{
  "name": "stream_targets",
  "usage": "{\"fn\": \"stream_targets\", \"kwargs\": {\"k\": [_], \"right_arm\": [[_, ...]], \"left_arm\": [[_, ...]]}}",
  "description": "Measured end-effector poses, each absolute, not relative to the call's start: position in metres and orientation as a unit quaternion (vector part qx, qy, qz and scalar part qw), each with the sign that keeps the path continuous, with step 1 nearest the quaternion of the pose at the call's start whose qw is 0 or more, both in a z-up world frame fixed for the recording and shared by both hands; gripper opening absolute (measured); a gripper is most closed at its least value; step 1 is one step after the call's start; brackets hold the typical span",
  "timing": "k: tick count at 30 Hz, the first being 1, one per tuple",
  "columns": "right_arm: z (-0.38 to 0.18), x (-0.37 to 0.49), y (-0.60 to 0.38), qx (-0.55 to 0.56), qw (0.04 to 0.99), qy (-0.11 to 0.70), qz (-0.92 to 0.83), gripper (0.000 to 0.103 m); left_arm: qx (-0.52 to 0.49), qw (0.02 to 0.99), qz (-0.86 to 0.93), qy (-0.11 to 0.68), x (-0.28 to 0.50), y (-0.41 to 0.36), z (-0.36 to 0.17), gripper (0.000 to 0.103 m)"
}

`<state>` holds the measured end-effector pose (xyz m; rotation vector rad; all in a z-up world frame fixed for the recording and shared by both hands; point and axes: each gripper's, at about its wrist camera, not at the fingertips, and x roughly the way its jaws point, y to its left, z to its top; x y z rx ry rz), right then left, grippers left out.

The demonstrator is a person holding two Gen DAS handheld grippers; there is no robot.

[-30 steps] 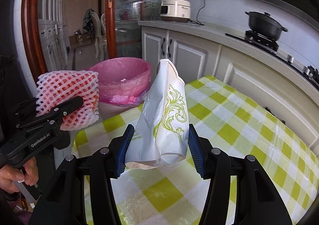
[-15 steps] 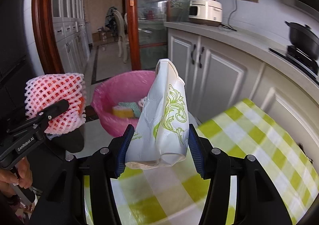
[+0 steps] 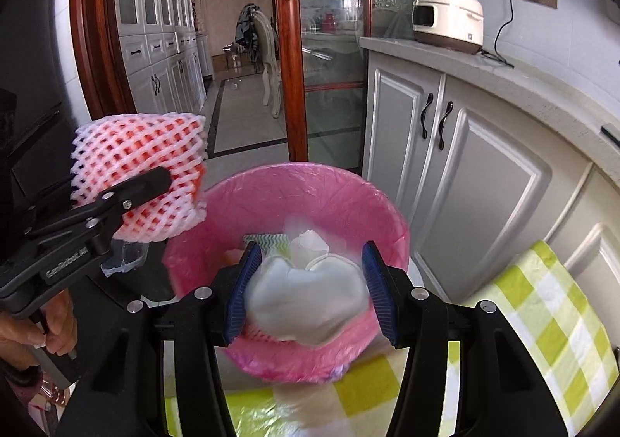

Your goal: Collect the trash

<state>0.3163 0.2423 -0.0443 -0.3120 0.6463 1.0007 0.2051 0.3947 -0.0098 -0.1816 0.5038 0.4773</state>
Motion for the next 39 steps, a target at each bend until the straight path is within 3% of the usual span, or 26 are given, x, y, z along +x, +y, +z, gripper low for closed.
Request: {"fn": "stream_targets", "kwargs": {"k": [3,9,11,13,16,24,29,32,39], "right_arm": [[-0.055,0.325,0.247,-0.149,0.811,0.311,0.472,0.046],[-0.064,0.341,0.238,-0.133,0.814,0.32,0.466,0.046],[-0.064,0.347,0.231,-0.12,0.816,0.325,0.462,0.047],[-0.064,0.35,0.225,-0.117,0.818,0.327,0.459,0.047],[-0.063,0.349,0.219,-0.121,0.821,0.324,0.455,0.048],[-0.057,0.343,0.204,-0.111,0.826,0.322,0.45,0.05],[-0.047,0.331,0.194,-0.109,0.829,0.314,0.449,0.051],[-0.039,0.321,0.188,-0.107,0.833,0.306,0.449,0.062],[-0.02,0.302,0.17,-0.095,0.84,0.292,0.448,0.069]], "left_arm": [[-0.099,0.933,0.232,0.258,0.219,0.403,-0.022,0.041],[-0.098,0.929,0.225,0.276,0.234,0.402,-0.041,0.044],[-0.094,0.928,0.229,0.278,0.235,0.4,-0.045,0.054],[-0.09,0.928,0.231,0.279,0.237,0.398,-0.046,0.058],[-0.088,0.926,0.243,0.274,0.238,0.394,-0.046,0.076],[-0.08,0.924,0.26,0.267,0.228,0.385,-0.04,0.081],[-0.078,0.925,0.274,0.253,0.212,0.377,-0.028,0.098],[-0.076,0.924,0.278,0.25,0.2,0.37,-0.02,0.098],[-0.069,0.921,0.302,0.237,0.158,0.354,0.002,0.098]]}}
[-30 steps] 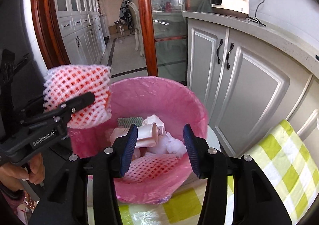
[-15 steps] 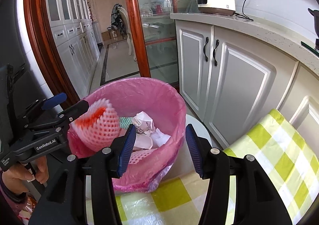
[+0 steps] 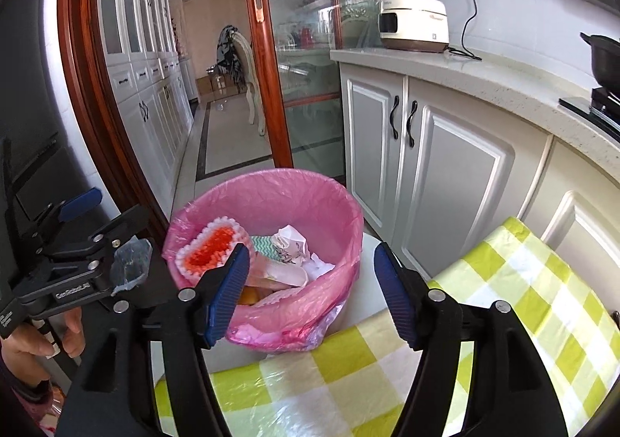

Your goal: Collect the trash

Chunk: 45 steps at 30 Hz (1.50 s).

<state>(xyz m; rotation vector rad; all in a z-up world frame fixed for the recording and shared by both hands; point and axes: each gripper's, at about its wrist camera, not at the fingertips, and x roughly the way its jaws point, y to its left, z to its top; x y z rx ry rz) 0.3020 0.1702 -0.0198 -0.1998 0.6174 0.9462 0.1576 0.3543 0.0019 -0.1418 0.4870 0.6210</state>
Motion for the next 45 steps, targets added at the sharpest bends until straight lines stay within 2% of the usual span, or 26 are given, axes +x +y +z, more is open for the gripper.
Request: {"fn": "stream_targets", "kwargs": {"k": [6,12,28,45], "right_arm": [[-0.005,0.276,0.147,-0.07,0.842,0.284,0.454,0.085],[-0.003,0.237,0.122,-0.065,0.857,0.27,0.435,0.085],[0.023,0.154,0.055,-0.097,0.883,0.235,0.395,0.085],[0.017,0.169,0.015,-0.051,0.899,0.237,0.364,0.085]], "left_arm": [[-0.092,0.917,0.312,0.233,0.116,0.339,0.018,0.098],[-0.122,0.921,0.296,0.222,0.076,0.319,0.029,0.098],[-0.078,0.948,0.223,0.211,0.048,0.245,0.055,0.098],[-0.034,0.953,0.185,0.237,0.053,0.211,0.057,0.098]]}}
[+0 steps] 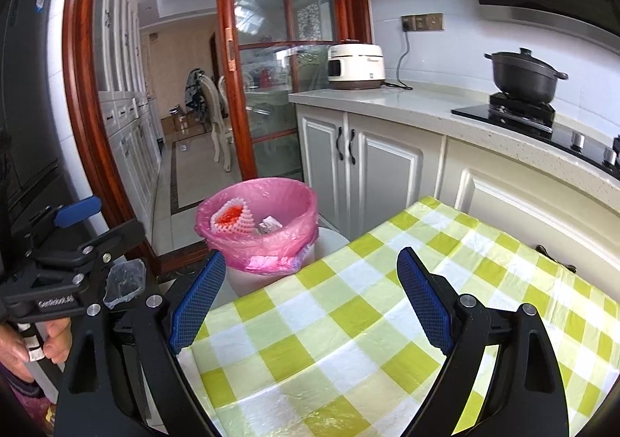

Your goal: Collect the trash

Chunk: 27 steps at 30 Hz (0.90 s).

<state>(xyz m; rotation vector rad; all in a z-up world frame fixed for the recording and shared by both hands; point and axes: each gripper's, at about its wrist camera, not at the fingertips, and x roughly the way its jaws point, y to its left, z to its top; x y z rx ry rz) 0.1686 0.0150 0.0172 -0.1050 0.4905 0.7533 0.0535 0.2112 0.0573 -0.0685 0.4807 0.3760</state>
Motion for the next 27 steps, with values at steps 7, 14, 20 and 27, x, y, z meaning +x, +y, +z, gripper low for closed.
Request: {"fn": "stream_targets", "kwargs": {"k": [7,14,20,27], "right_arm": [[0.017,0.166,0.021,-0.065,0.894,0.238,0.374,0.085],[0.017,0.163,0.024,-0.069,0.893,0.234,0.378,0.085],[0.02,0.164,0.02,-0.064,0.895,0.231,0.376,0.085],[0.021,0.165,0.021,-0.062,0.895,0.232,0.376,0.085]], "left_arm": [[-0.054,0.953,0.186,0.232,0.051,0.218,0.055,0.098],[-0.051,0.955,0.18,0.232,0.051,0.215,0.054,0.098],[-0.052,0.955,0.178,0.231,0.05,0.214,0.054,0.098],[-0.052,0.955,0.178,0.23,0.049,0.214,0.054,0.098]]}}
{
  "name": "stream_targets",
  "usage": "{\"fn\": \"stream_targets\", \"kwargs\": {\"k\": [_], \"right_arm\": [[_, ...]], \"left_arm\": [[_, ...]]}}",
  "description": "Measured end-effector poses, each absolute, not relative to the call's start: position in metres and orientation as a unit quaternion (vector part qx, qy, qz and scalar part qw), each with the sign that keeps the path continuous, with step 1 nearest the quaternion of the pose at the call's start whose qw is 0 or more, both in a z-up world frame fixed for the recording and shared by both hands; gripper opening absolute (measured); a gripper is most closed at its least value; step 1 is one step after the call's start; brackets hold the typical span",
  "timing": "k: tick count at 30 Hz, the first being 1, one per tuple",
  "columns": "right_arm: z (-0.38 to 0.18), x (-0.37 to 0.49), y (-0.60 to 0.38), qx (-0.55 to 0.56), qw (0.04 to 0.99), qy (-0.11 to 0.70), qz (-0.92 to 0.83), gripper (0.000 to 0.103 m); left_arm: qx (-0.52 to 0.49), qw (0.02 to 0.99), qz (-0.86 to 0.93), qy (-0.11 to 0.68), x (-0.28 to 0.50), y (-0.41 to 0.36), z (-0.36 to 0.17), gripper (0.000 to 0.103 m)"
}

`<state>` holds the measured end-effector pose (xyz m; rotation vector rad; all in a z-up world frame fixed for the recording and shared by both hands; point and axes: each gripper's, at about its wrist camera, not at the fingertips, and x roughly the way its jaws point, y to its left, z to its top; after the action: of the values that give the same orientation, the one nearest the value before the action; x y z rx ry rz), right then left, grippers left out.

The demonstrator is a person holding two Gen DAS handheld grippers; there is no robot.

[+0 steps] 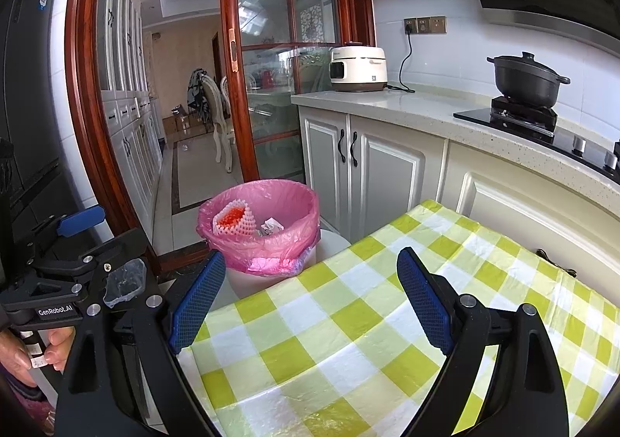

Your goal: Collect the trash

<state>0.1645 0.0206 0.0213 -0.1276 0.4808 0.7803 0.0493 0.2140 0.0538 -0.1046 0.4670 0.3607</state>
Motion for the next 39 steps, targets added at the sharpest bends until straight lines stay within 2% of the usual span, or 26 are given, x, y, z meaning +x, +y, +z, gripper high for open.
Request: {"fn": "stream_targets", "kwargs": {"k": [39], "right_arm": [[0.018,0.162,0.03,-0.071,0.892,0.235,0.379,0.085]], "left_arm": [[-0.059,0.956,0.171,0.233,0.051,0.219,0.057,0.098]]}}
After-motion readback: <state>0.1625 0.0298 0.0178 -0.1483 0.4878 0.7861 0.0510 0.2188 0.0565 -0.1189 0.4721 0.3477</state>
